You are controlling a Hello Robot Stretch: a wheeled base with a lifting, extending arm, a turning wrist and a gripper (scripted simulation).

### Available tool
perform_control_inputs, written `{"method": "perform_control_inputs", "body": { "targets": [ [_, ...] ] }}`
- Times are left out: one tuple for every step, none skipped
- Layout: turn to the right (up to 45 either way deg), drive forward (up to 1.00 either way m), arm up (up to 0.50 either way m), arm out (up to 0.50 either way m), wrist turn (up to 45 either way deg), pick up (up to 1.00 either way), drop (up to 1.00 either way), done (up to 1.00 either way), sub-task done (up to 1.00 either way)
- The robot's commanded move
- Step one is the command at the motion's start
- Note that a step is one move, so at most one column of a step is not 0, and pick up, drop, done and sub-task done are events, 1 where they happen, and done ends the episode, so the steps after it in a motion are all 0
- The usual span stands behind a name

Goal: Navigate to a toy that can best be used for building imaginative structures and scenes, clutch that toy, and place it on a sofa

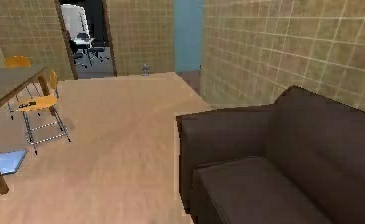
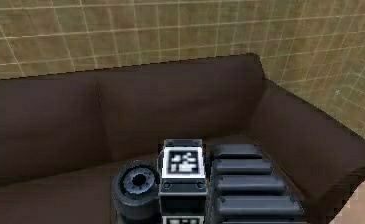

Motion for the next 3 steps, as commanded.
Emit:
{"method": "perform_control_inputs", "body": {
  "targets": [
    [-27.0, 0.0, 0.0, 0.0, 0.0, 0.0, 0.0, 0.0, 0.0],
    [0.0, 0.0, 0.0, 0.24, 0.0, 0.0, 0.0, 0.0, 0.0],
    [0.0, 0.0, 0.0, 0.0, 45.0, 0.0, 0.0, 0.0, 0.0]
  ]
}}
